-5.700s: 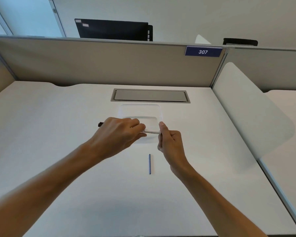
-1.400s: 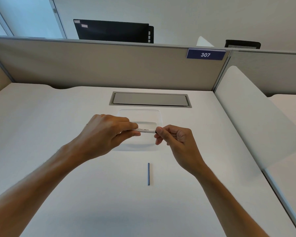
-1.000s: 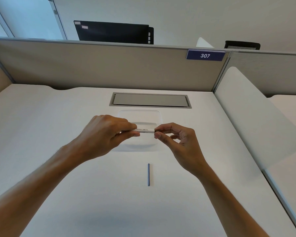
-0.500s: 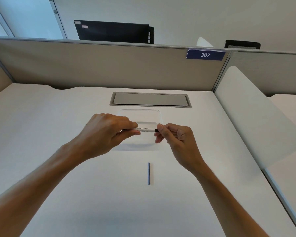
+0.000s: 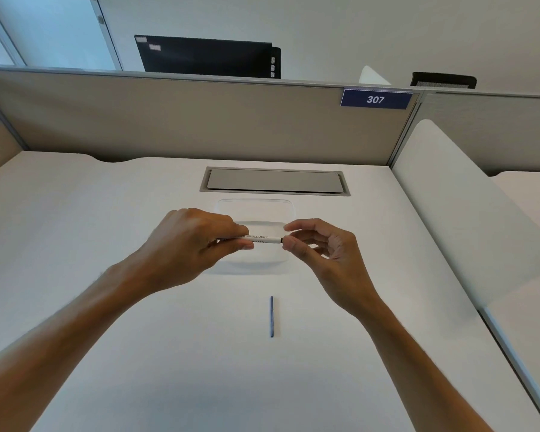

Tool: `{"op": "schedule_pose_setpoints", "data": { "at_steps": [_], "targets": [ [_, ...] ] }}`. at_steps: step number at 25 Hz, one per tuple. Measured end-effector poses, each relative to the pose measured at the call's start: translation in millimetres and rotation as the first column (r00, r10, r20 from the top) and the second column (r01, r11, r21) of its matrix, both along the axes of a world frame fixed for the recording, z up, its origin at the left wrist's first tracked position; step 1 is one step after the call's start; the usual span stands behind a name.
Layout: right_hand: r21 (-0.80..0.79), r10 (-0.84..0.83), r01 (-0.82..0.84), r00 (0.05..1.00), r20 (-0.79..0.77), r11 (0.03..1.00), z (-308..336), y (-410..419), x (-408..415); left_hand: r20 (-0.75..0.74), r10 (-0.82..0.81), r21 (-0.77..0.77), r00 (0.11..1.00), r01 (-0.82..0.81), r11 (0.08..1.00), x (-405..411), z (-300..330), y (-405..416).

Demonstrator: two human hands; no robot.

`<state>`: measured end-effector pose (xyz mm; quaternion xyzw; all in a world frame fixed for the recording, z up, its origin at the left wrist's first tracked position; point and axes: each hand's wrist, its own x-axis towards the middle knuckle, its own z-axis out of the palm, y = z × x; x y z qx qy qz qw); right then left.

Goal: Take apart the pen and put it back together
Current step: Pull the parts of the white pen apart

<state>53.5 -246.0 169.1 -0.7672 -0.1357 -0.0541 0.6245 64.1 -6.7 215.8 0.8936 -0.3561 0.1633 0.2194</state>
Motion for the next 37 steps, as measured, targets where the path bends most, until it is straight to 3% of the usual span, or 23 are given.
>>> {"op": "schedule_pose_setpoints", "data": {
  "at_steps": [22, 28, 32, 37],
  "targets": [
    [-0.051, 0.004, 0.000, 0.997, 0.076, 0.999, 2, -6, -1, -0.056, 0.010, -0.044, 0.998, -0.012, 0.999, 0, -1, -6],
    [-0.046, -0.068, 0.069, 0.997, 0.025, 0.997, 1, 1, 0, -0.019, 0.019, 0.003, 1.000, -0.019, 1.000, -2, 2, -6],
    [-0.030, 0.006, -0.006, 1.000, -0.011, 1.000, 3, 1, 0, -0.018, 0.013, 0.024, 1.000, -0.013, 1.000, -1, 1, -5],
    [-0.060, 0.051, -0.051, 0.999, -0.002, 0.997, 5, -5, 0, -0.193, 0.059, -0.124, 0.979, -0.084, 0.989, 0, -6, -2]
  ]
}}
